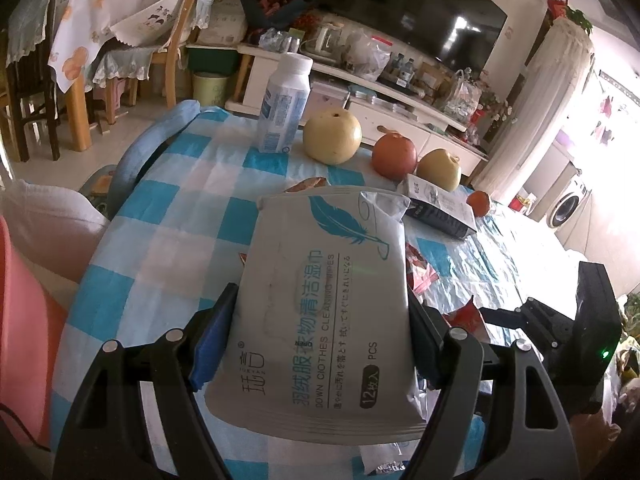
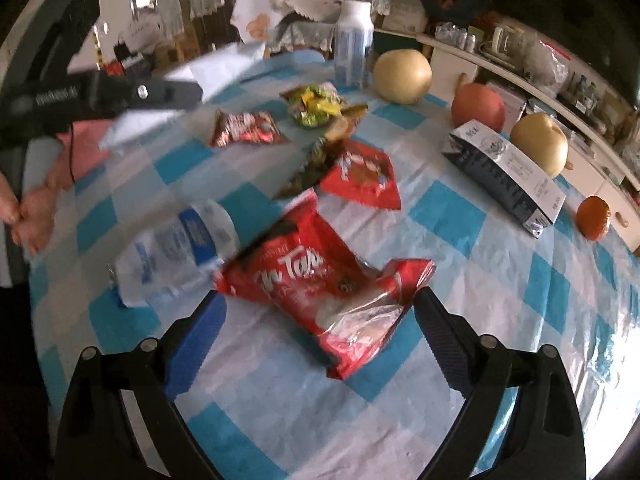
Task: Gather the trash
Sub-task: 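Grasp the red Tarik milk-tea bag with the right gripper and lift it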
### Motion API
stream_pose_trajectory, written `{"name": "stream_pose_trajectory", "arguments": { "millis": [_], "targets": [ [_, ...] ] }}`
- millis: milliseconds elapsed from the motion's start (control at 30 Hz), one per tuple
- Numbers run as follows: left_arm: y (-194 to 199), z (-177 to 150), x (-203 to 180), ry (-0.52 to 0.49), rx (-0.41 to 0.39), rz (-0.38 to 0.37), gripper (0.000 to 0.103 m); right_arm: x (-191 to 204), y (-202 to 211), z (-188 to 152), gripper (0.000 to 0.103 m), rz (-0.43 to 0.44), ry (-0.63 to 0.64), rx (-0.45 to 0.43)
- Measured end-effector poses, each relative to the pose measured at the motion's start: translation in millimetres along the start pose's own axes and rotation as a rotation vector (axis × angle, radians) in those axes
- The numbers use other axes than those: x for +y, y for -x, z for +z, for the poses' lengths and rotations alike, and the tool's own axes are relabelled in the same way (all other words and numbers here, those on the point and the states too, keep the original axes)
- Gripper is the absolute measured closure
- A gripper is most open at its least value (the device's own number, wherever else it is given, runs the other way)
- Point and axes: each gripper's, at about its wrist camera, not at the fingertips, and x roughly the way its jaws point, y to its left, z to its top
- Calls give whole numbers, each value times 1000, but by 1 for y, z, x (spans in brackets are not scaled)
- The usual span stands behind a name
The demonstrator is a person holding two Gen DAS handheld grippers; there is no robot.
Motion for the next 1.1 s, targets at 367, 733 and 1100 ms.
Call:
{"name": "stream_pose_trajectory", "arguments": {
  "millis": [367,733,1100],
  "targets": [
    [-1,-1,1,1,5,0,26,-1,-14,5,12,-42,-18,14],
    [-2,-2,2,8,8,3,26,-8,-28,12,9,-12,-103,24],
    [0,-2,4,4,5,6,26,-14,-20,16,28,78,-183,-7]
  ]
}}
